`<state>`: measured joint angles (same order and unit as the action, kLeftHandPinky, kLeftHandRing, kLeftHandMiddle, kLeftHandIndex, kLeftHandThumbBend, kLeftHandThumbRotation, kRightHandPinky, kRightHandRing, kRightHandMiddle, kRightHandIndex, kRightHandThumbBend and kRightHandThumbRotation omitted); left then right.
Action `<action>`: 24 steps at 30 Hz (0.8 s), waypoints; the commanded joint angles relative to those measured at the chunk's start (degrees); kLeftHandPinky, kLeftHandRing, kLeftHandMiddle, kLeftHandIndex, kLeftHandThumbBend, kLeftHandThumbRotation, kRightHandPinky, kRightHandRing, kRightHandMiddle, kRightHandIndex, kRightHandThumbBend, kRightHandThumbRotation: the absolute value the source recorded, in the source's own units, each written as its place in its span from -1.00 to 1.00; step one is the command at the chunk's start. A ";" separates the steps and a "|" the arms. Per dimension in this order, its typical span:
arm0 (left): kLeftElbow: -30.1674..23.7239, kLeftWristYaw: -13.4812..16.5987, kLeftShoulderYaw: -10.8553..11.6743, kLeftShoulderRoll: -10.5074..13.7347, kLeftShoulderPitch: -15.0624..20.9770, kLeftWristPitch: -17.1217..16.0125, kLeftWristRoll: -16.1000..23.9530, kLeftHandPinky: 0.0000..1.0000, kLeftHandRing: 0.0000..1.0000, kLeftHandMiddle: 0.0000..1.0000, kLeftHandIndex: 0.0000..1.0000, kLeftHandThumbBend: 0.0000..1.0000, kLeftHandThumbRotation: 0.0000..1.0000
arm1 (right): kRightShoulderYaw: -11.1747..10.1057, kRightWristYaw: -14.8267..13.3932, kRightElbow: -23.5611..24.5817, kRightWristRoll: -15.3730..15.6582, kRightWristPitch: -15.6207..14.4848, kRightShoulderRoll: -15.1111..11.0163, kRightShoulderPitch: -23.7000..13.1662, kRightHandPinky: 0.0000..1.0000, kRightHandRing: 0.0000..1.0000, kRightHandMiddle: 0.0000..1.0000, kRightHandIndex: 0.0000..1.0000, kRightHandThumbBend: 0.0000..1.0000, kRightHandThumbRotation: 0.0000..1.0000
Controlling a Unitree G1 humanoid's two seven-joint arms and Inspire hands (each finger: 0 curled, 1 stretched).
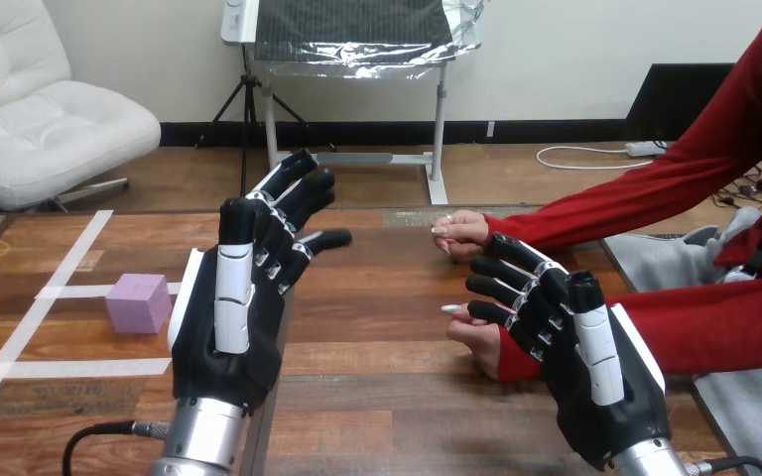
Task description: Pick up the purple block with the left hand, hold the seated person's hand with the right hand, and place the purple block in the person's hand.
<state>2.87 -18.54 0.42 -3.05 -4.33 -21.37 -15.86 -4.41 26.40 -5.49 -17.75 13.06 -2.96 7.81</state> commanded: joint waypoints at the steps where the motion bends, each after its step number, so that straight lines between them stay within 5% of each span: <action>1: 1.12 0.20 -0.09 -0.32 4.02 -1.57 0.61 0.99 0.78 0.67 0.67 0.18 0.95 | -0.14 0.13 0.78 -0.37 0.28 -0.73 -3.09 0.54 0.61 0.59 0.64 0.79 0.70; 9: 4.53 -0.51 1.00 1.19 6.18 -4.02 1.75 1.00 0.82 0.71 0.70 0.18 0.92 | -0.11 0.10 0.43 -0.16 0.36 -0.78 -3.38 0.54 0.61 0.59 0.65 0.78 0.71; 16: 8.26 1.90 2.22 3.03 8.78 -7.10 5.93 1.00 0.78 0.66 0.67 0.19 0.91 | -0.10 0.12 -0.05 -0.03 0.74 -0.69 -3.70 0.54 0.60 0.59 0.65 0.77 0.71; 24: 13.49 4.98 3.38 5.69 12.34 -11.18 11.17 0.94 0.73 0.59 0.62 -0.11 0.88 | 0.05 0.26 -0.39 -0.03 0.52 -0.68 -4.09 0.53 0.59 0.60 0.66 0.78 0.71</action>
<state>13.44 -15.18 2.70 0.25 1.53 -29.03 -7.44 -4.40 26.40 -5.64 -17.72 13.06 -2.96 7.78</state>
